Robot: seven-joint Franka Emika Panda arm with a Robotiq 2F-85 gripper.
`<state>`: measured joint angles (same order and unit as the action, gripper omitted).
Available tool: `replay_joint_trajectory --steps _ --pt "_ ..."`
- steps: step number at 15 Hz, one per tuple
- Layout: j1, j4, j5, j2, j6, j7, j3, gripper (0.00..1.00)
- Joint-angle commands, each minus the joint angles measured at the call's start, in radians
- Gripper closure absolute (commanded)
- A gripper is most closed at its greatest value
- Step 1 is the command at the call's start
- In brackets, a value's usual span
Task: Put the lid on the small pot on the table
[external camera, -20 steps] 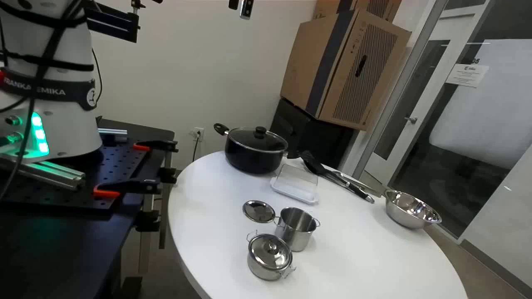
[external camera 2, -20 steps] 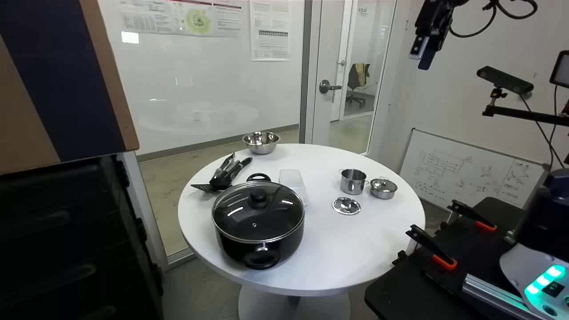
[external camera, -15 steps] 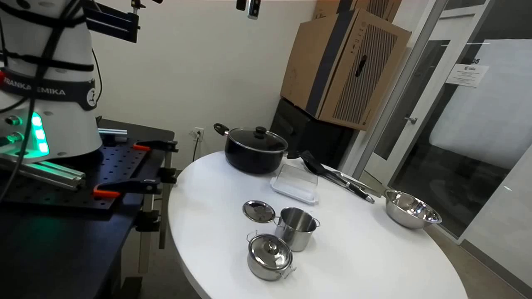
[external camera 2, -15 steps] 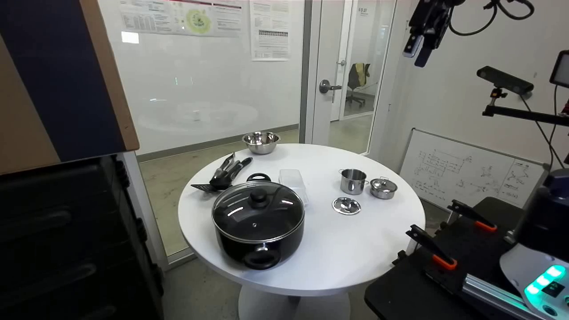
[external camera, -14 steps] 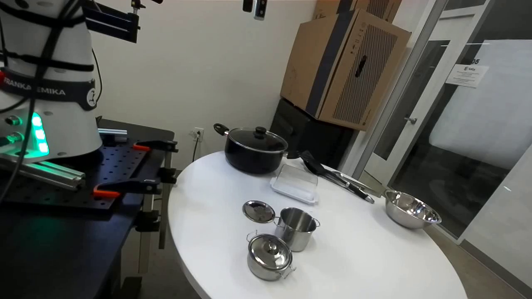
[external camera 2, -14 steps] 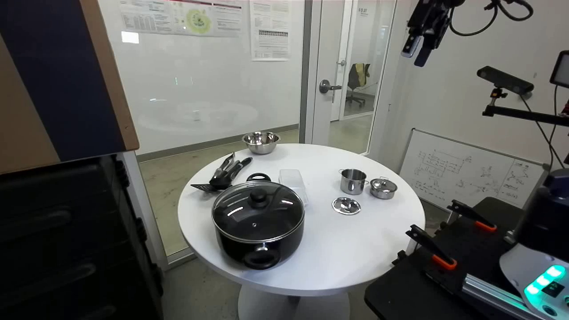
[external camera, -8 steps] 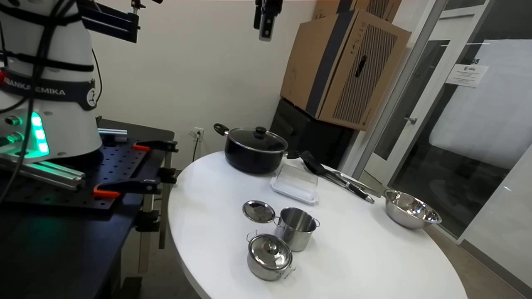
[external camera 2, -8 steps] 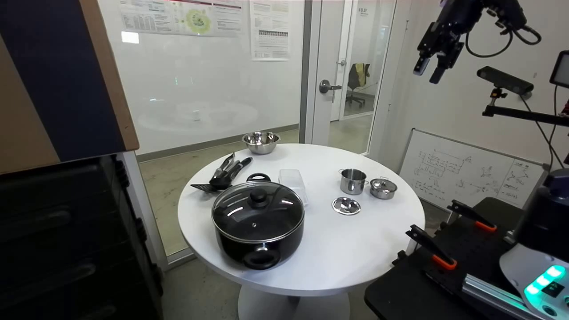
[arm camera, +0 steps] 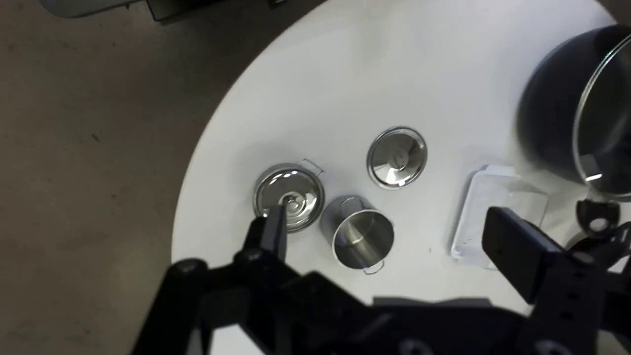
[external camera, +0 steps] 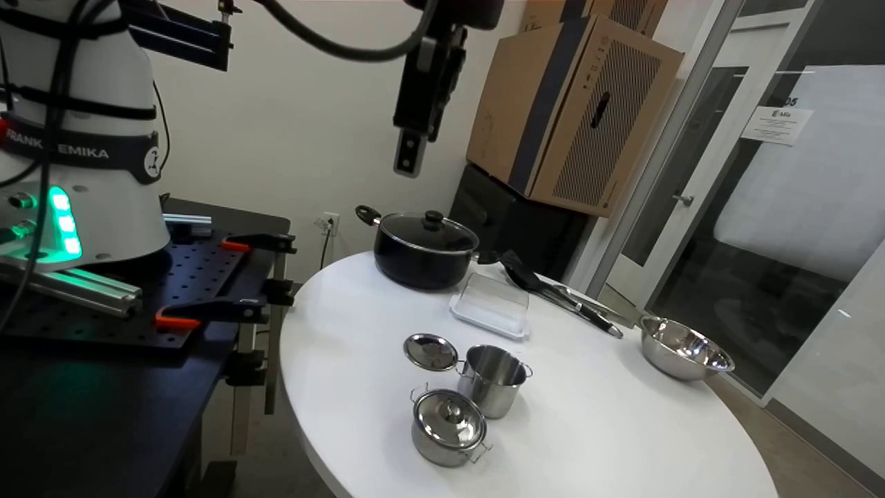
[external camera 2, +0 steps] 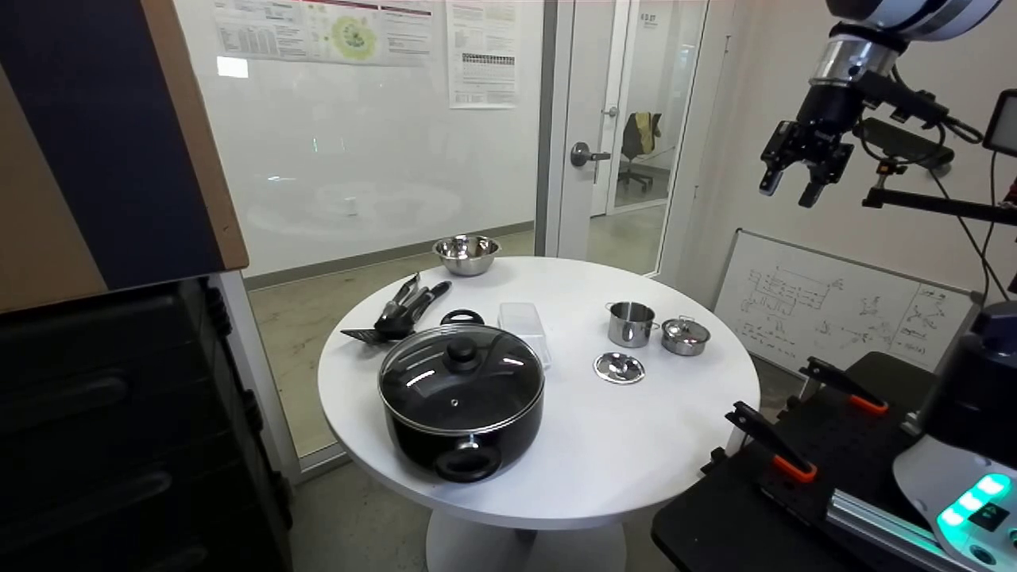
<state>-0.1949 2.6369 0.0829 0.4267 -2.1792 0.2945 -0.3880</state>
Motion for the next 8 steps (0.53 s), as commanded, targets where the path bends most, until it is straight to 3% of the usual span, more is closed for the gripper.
replay_joint_trajectory --steps 1,4,8 --pt "-0.003 -0.071 0.041 -0.178 -0.147 -0.044 0.022 0.0" --pt "0.004 -0.096 0.041 -0.265 -0.177 -0.107 0.065 0.0" --pt "-0.009 -0.081 0.033 -0.26 -0.166 -0.094 0.09 0.0"
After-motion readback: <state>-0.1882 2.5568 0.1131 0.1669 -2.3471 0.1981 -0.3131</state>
